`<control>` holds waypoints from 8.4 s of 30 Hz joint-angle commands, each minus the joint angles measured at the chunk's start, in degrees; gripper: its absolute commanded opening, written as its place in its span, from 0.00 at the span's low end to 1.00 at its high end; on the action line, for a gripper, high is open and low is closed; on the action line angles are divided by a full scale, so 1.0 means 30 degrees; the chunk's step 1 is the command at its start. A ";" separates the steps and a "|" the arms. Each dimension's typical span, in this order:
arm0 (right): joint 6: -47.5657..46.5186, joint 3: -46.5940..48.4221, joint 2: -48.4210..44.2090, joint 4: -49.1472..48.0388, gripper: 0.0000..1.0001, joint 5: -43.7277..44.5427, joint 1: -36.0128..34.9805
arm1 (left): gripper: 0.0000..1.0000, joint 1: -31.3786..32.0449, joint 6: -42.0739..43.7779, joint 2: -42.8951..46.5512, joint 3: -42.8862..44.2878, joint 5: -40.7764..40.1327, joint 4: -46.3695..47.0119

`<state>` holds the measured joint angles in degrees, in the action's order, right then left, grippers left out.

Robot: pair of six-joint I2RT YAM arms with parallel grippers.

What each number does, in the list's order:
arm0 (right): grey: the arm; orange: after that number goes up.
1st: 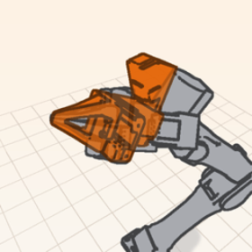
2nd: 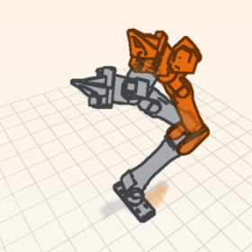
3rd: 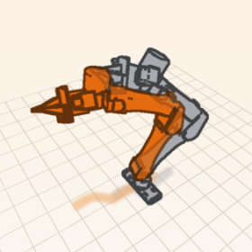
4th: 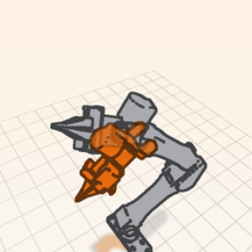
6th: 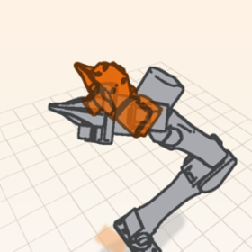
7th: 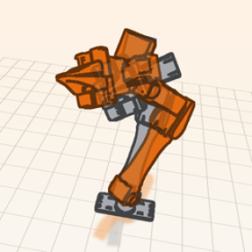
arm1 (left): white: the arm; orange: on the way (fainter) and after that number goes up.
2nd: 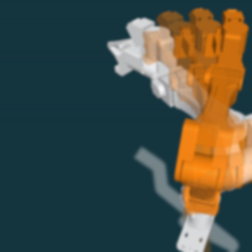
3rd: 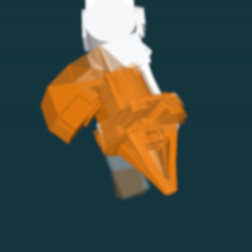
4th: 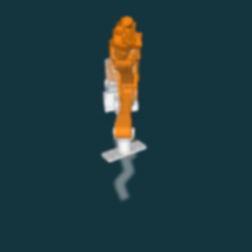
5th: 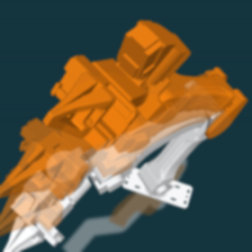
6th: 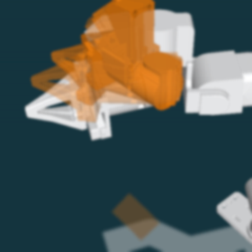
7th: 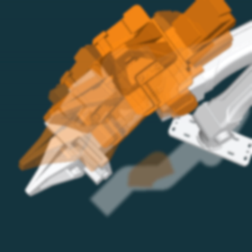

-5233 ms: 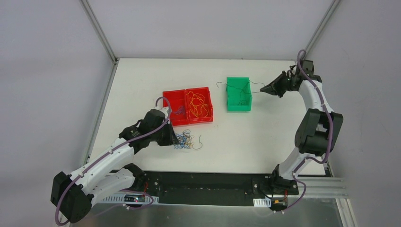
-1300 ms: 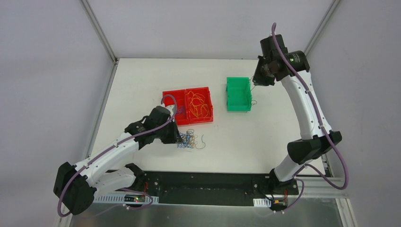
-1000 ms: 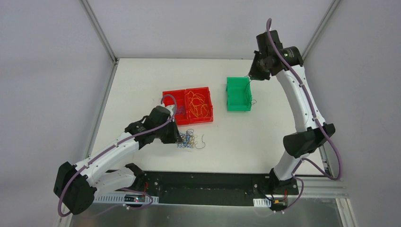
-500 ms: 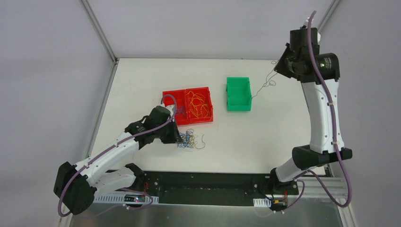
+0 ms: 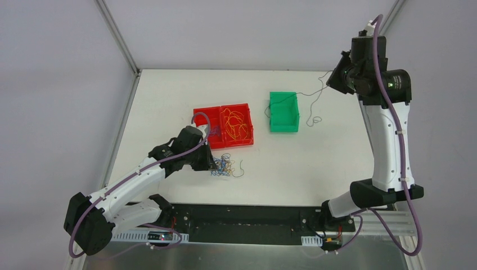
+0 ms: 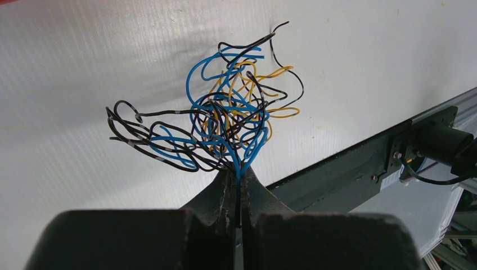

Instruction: Untangle the cables

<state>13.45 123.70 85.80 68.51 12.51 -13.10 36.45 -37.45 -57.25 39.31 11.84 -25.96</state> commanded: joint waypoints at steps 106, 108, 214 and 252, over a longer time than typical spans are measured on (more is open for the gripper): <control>-0.1858 -0.4907 1.4132 -0.7279 0.00 -0.0241 -0.2108 | 0.00 0.0248 0.0179 -0.0237 0.1277 0.0068 -0.0196; -0.1908 -0.5169 1.4481 -0.7338 0.00 -0.0248 -0.2282 | 0.00 0.0252 0.0179 -0.0252 0.1254 0.0077 -0.0196; 0.2713 -2.9455 -1.6055 -1.4692 0.00 0.5090 -1.1171 | 0.00 -0.5150 -0.1834 0.3889 0.0376 0.2135 0.0002; -0.0343 -2.9272 -1.2980 -1.9596 0.87 -0.7746 -0.9929 | 0.00 -0.5850 0.5225 0.3423 0.2667 0.5570 0.0223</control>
<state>19.44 35.66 40.51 18.72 -15.33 -31.27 19.38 -27.33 -44.03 42.85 21.21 -30.30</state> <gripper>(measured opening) 0.868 0.015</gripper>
